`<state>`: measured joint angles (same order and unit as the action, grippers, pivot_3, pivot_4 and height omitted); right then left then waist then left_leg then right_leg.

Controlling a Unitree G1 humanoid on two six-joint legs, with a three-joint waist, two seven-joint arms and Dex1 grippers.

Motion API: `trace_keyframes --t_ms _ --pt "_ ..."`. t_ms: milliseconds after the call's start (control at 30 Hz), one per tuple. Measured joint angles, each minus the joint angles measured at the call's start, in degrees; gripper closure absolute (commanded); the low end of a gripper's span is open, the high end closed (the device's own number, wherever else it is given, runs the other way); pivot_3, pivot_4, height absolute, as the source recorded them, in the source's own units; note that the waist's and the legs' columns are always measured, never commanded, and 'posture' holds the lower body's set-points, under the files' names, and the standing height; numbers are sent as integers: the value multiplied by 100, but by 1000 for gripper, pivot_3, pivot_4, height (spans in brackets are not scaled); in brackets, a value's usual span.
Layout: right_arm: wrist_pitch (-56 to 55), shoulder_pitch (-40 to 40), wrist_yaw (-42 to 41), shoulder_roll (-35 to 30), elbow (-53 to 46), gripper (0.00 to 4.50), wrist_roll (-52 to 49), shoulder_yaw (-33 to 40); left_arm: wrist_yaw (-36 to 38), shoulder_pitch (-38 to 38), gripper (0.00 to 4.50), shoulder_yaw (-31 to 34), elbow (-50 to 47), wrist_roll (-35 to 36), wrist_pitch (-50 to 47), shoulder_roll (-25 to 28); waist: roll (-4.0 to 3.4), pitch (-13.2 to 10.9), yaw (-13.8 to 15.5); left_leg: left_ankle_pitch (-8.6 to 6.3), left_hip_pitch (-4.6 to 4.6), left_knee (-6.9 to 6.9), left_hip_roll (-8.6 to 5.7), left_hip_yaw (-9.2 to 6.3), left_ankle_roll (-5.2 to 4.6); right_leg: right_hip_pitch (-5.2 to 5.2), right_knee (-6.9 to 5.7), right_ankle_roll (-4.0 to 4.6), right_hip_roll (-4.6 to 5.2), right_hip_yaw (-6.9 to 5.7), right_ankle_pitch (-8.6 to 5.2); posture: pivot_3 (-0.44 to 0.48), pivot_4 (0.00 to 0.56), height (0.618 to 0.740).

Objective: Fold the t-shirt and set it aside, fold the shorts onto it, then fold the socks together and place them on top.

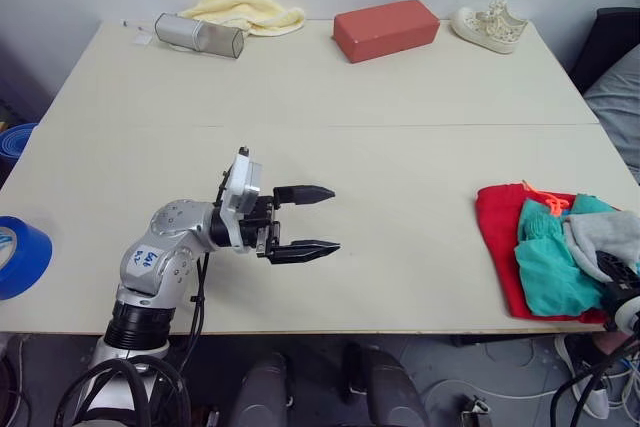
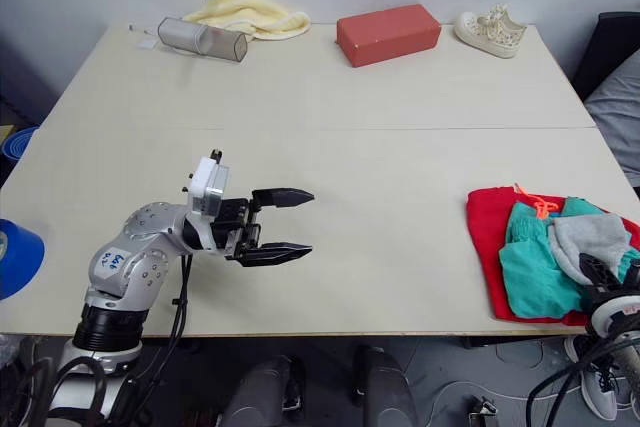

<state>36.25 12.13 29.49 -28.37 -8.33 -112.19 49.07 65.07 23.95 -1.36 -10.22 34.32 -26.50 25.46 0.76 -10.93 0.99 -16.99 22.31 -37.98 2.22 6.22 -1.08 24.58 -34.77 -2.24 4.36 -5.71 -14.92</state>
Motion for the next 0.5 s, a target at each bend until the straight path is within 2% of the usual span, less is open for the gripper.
trace_keyframes --t_ms 400,433,500 --pt "1110 -84 381 170 -262 340 -2 1055 73 -25 0 -6 202 -88 268 45 -3 1 53 -2 6 5 -2 0 -4 2 15 -9 1 4 2 0 150 740" --pt "1237 32 357 173 -332 49 -4 1167 89 -22 0 -12 243 -102 297 47 -3 1 54 -3 9 6 -2 -3 -4 2 19 -10 0 1 2 0 150 740" --pt "1499 426 132 176 -501 49 -5 1401 152 4 0 -38 346 -132 390 64 -5 3 65 -6 9 15 -4 -4 -6 1 26 -15 1 -1 -2 0 150 740"
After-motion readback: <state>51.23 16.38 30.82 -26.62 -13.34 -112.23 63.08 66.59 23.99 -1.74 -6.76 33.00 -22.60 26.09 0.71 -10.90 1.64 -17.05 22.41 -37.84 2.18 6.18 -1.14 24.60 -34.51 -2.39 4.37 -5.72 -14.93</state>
